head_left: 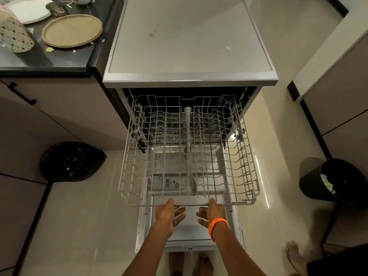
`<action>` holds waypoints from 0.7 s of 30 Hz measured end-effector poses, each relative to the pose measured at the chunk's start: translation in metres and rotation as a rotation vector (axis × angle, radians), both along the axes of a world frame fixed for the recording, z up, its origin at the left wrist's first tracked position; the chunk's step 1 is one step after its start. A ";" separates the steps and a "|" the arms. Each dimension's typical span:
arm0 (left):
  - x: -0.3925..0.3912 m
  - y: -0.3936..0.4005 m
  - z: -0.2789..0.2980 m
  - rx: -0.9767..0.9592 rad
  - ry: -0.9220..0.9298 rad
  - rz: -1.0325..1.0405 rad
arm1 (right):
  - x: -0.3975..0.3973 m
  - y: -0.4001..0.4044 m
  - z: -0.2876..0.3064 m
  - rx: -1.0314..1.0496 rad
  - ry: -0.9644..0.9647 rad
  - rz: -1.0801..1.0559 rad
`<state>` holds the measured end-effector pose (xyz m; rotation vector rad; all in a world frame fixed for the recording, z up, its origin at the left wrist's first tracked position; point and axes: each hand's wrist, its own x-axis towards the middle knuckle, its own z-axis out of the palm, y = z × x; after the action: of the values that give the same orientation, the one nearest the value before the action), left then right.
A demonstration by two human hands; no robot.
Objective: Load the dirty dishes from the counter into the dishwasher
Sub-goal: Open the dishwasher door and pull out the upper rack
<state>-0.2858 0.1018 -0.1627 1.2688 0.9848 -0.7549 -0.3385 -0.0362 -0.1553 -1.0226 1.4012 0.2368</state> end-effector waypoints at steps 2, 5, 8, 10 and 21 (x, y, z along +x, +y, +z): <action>-0.001 -0.001 0.001 -0.005 -0.006 0.000 | -0.001 0.000 -0.001 0.004 -0.007 -0.004; -0.006 0.000 0.001 -0.002 -0.008 0.014 | -0.006 -0.001 -0.004 0.015 -0.007 -0.006; -0.016 0.003 -0.001 0.003 -0.001 0.015 | -0.017 0.003 -0.007 0.027 0.000 -0.010; -0.020 0.006 -0.002 0.004 0.002 0.010 | -0.022 0.007 -0.007 0.028 -0.002 -0.017; -0.023 0.013 0.001 0.035 -0.008 -0.080 | -0.028 0.005 0.001 0.000 0.056 0.094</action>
<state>-0.3087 0.1152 -0.1621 1.3471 0.9484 -0.7970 -0.3663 -0.0311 -0.1547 -1.0899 1.4054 0.3369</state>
